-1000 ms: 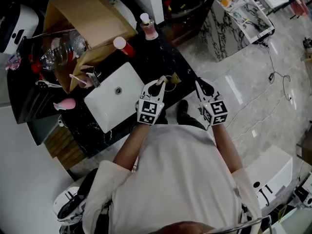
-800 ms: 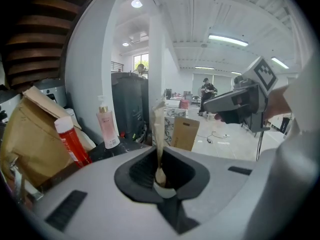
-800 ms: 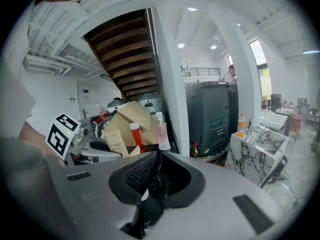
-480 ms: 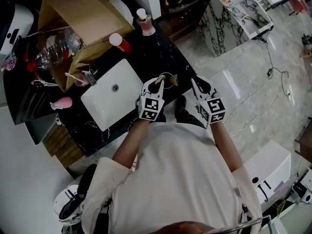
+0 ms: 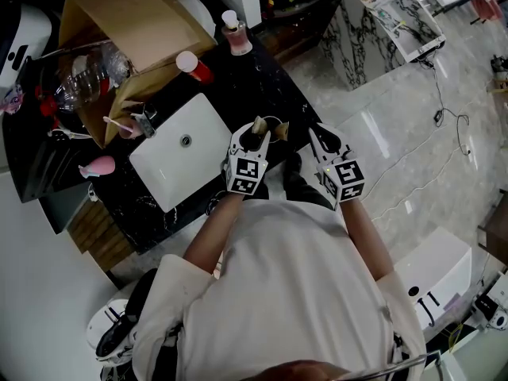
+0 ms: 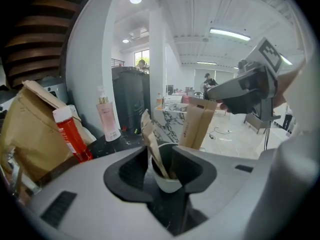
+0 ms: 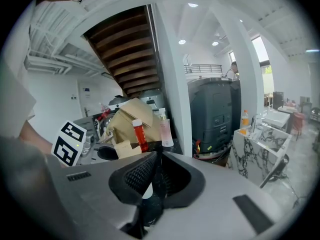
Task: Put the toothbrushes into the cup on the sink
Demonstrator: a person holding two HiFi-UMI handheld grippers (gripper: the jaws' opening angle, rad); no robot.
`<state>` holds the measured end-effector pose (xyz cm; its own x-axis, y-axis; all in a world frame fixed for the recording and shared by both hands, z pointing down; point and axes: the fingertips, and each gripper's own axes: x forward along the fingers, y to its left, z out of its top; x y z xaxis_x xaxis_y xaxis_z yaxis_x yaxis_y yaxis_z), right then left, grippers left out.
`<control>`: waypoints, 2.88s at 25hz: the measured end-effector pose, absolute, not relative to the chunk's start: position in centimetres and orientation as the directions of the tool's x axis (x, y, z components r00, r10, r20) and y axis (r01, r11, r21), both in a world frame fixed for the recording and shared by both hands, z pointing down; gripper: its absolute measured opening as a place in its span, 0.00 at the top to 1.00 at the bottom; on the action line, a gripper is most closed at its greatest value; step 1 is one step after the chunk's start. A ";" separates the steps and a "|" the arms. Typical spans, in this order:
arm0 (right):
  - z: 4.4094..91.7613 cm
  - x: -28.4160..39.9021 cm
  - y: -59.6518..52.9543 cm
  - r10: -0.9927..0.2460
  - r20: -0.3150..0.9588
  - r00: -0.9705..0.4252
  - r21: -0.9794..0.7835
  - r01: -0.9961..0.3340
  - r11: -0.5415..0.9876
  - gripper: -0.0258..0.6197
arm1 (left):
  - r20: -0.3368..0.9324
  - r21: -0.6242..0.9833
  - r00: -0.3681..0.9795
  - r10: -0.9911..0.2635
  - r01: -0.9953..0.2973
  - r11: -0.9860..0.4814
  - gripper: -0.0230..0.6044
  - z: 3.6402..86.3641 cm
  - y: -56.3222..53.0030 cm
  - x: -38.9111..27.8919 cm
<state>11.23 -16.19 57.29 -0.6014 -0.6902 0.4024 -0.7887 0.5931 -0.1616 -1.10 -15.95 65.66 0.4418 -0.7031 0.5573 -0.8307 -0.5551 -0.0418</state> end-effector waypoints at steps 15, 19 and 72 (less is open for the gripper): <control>56.7 10.9 -16.2 -0.702 0.397 -0.591 -0.158 -0.798 0.582 0.88 | 0.526 -0.023 0.460 -0.716 -0.833 -0.553 0.68 63.6 -15.9 -1.8; 56.2 10.8 -16.2 -0.705 0.399 -0.587 -0.153 -0.800 0.579 0.88 | 0.515 -0.019 0.458 -0.725 -0.839 -0.544 0.68 62.7 -15.9 -2.3; 48.9 8.6 -14.9 -0.669 0.282 -0.688 -0.109 -0.716 0.690 0.89 | 0.334 0.086 0.494 -0.803 -0.864 -0.496 0.95 52.3 -13.8 -6.2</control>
<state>8.60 -14.93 48.88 -0.6879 -0.6690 0.2816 -0.7156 0.6900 -0.1088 -6.22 -13.81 52.35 0.4943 -0.8027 0.3335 -0.8639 -0.4963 0.0860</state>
